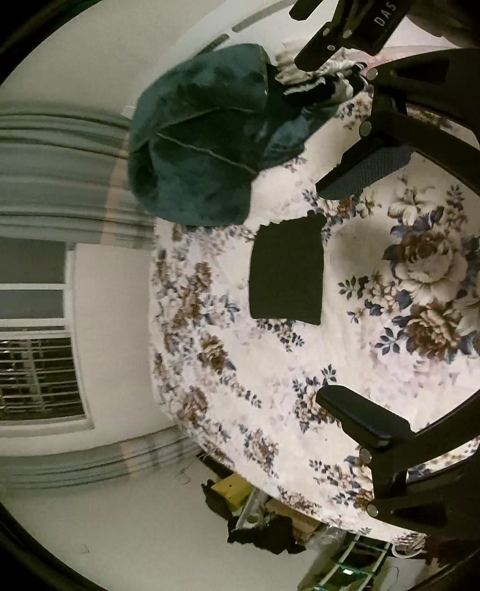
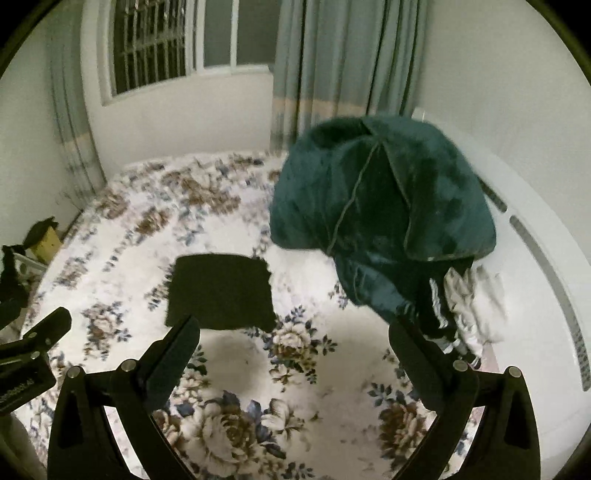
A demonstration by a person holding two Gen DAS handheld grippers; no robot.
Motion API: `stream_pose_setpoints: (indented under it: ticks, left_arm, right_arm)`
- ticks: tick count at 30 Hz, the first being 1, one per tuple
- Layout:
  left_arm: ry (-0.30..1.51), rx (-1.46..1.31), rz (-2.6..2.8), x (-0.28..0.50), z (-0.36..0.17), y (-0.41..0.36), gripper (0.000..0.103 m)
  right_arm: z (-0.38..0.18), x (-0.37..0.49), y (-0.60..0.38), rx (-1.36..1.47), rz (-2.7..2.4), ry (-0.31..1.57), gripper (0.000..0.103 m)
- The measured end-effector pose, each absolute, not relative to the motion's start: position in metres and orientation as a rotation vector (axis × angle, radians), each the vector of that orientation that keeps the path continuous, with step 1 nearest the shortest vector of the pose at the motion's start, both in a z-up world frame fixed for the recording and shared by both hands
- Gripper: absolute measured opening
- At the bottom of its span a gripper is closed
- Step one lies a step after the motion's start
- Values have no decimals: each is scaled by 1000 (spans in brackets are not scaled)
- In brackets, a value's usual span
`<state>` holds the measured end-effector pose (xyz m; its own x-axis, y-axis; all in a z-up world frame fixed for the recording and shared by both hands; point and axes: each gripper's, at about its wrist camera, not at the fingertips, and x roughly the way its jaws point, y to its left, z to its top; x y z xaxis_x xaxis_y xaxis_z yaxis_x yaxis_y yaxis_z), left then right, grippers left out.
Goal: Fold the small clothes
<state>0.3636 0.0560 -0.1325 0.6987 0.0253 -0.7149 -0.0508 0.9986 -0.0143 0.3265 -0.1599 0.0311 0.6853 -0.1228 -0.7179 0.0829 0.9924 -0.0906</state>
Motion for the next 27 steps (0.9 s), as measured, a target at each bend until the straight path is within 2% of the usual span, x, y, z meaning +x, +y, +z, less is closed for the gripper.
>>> stream_pose_setpoints:
  ticks: [6,14,27]
  left_arm:
    - [738,-58,64,313,-92,49,103]
    - [671,-66,86,267,-59,45,103]
    - [642,-61,120,236,-50,40,103]
  right_arm:
    - [100,258,-160,-56,-55,732,103]
    - [153,194,-167,-53,-33,647,103]
    - [174,159,-174,-48,2,618,103]
